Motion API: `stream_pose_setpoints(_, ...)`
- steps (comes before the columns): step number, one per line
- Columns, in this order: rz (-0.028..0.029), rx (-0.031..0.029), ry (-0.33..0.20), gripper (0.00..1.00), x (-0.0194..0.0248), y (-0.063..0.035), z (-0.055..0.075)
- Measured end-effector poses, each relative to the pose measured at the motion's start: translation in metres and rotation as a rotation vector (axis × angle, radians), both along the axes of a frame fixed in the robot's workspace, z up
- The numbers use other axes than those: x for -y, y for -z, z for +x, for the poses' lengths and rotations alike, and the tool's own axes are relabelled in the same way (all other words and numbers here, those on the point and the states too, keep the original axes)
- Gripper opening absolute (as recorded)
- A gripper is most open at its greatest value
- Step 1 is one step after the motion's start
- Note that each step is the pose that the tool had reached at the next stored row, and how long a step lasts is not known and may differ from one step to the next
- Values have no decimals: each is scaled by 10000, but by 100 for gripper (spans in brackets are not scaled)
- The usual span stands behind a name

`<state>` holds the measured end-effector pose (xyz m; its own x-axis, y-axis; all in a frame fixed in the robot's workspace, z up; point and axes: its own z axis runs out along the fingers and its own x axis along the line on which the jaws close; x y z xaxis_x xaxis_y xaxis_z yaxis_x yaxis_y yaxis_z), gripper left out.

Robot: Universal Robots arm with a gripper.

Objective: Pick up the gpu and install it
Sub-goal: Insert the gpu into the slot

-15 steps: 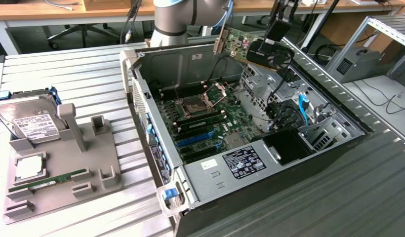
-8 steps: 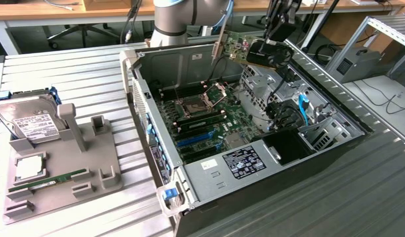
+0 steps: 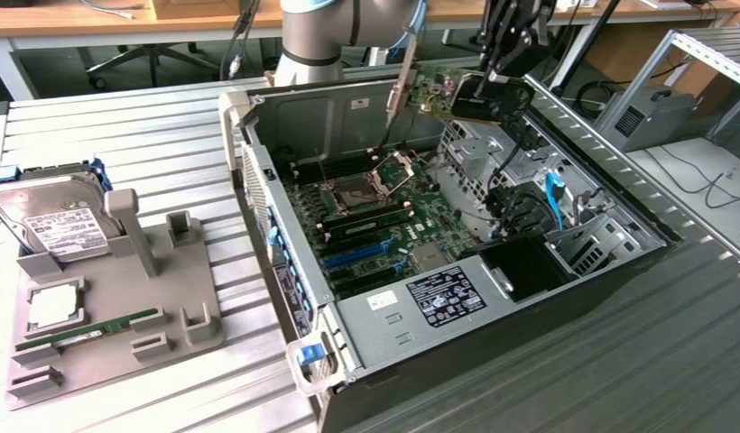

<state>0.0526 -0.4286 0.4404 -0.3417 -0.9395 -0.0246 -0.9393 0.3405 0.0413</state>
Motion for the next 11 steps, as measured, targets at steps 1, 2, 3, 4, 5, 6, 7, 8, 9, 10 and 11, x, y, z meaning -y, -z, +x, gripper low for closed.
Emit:
stream_pose_setpoints(1, 0, 0, -250, 27, 0, 0, 0)
stream_pose_setpoints(2, 0, 0, -616, 27, 0, 0, 0)
stream_pose_setpoints(3, 0, 0, -801, 27, 0, 1, 0)
stream_pose_setpoints(4, 0, 0, -987, 27, 0, 1, 0)
stream_pose_setpoints(5, -1, 0, -1171, 27, 0, 1, 0)
stream_pose_setpoints(6, 0, 0, -1352, 27, 0, 1, 0)
stream_pose_setpoints(7, 0, 0, -1536, 27, 0, 1, 0)
stream_pose_setpoints(8, 0, 0, -1717, 27, 0, 1, 0)
stream_pose_setpoints(9, 0, 0, -1946, 27, 0, 1, 0)
stream_pose_setpoints(10, 0, 0, -2141, 27, 0, 2, 0)
stream_pose_setpoints(11, 0, 0, -2381, 27, 0, 2, 0)
